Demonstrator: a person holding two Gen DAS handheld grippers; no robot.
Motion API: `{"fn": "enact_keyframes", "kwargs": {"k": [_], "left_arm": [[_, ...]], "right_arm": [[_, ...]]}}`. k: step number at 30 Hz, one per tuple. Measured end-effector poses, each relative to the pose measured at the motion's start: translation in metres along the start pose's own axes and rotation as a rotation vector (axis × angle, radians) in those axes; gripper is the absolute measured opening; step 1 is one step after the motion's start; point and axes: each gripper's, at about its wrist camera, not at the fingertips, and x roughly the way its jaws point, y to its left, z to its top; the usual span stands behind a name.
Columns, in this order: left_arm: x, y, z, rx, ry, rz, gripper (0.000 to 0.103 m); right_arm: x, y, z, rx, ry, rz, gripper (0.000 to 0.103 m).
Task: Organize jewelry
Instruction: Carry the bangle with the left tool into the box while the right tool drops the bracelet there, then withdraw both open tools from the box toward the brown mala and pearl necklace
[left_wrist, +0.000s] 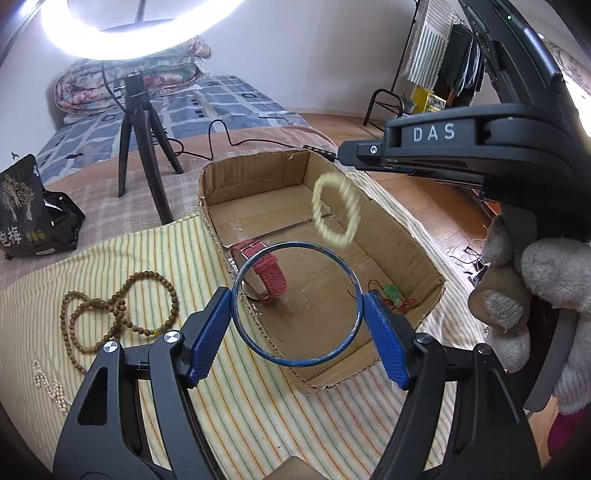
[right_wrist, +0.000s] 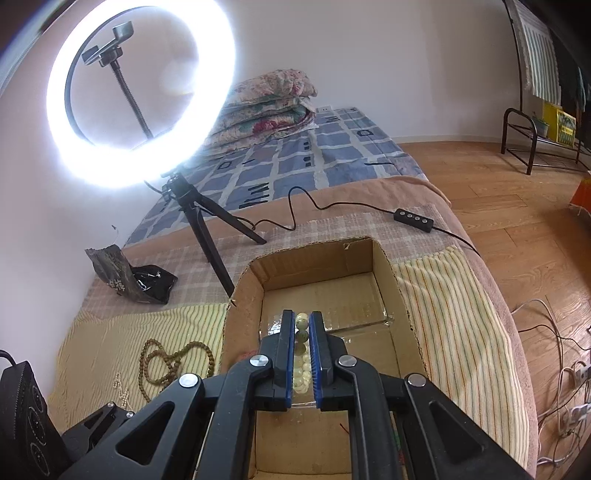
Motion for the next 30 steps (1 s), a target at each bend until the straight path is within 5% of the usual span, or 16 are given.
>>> {"fn": "enact_keyframes", "kwargs": {"k": [6, 9, 22, 30], "left_arm": [[0.006, 0.002, 0.000, -0.011, 0.026, 0.000, 0.077], [0.009, 0.005, 0.000, -0.015, 0.045, 0.010, 0.077], [-0.002, 0.011, -0.006, -0.014, 0.039, 0.023, 0.077], [-0.016, 0.019, -0.008, -0.021, 0.031, 0.035, 0.077]], "right_arm": [[-0.004, -0.009, 0.001, 0.045, -0.014, -0.037, 0.060], [-0.008, -0.011, 0.002, 0.051, -0.030, -0.065, 0.071], [-0.019, -0.015, 0.000, 0.061, -0.047, -0.096, 0.077], [-0.028, -0.012, -0.003, 0.063, -0.051, -0.119, 0.091]]}}
